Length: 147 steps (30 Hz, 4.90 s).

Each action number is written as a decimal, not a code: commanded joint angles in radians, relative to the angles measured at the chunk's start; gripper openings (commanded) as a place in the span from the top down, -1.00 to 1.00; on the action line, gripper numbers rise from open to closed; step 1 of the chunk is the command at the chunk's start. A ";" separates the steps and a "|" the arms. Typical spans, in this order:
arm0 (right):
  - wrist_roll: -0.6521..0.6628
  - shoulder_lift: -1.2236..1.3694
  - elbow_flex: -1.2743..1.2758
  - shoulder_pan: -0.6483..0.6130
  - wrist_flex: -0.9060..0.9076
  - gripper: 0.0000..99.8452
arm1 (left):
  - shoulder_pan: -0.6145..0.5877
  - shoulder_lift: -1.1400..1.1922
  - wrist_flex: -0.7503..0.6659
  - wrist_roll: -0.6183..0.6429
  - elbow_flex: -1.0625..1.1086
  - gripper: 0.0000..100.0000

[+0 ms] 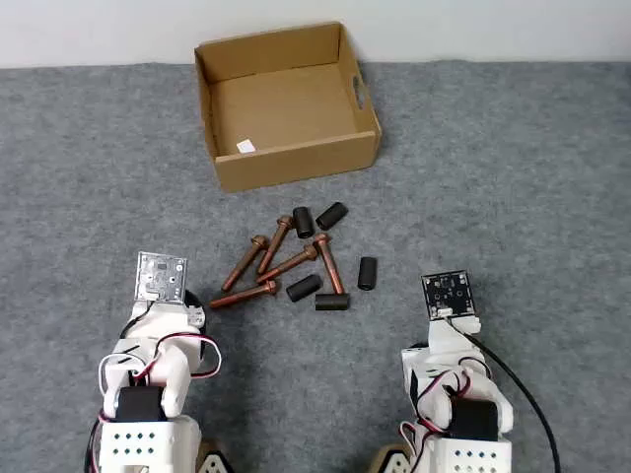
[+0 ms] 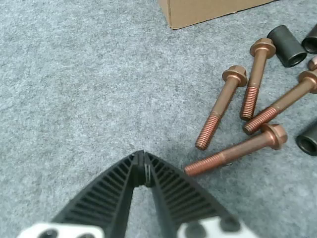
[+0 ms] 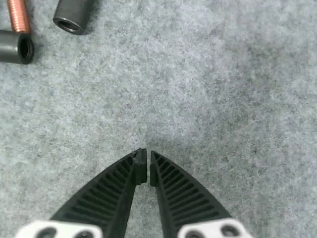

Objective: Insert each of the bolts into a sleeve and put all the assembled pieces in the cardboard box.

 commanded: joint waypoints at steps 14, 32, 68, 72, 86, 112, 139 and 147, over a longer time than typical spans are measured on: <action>0.002 -0.005 0.021 0.005 -0.001 0.98 | 0.005 -0.003 0.009 -0.008 -0.005 0.99; 0.002 -0.005 0.021 0.005 -0.001 0.98 | 0.005 -0.003 0.009 -0.008 -0.005 0.99; 0.002 -0.005 0.021 0.005 -0.001 0.98 | 0.005 -0.003 0.009 -0.008 -0.005 0.99; 0.002 -0.005 0.021 0.005 -0.001 0.98 | 0.005 -0.003 0.009 -0.008 -0.005 0.99; 0.000 -0.005 0.021 0.004 -0.001 0.98 | 0.005 -0.003 0.009 -0.008 -0.005 0.99; -0.327 0.570 -0.684 -0.232 0.031 0.98 | 0.005 -0.003 0.009 -0.008 -0.005 0.99; -0.456 2.049 -1.677 -0.361 0.114 0.53 | 0.005 -0.003 0.009 -0.008 -0.005 0.99; -0.457 2.279 -1.840 -0.346 0.114 0.53 | 0.005 -0.003 0.009 -0.008 -0.005 0.99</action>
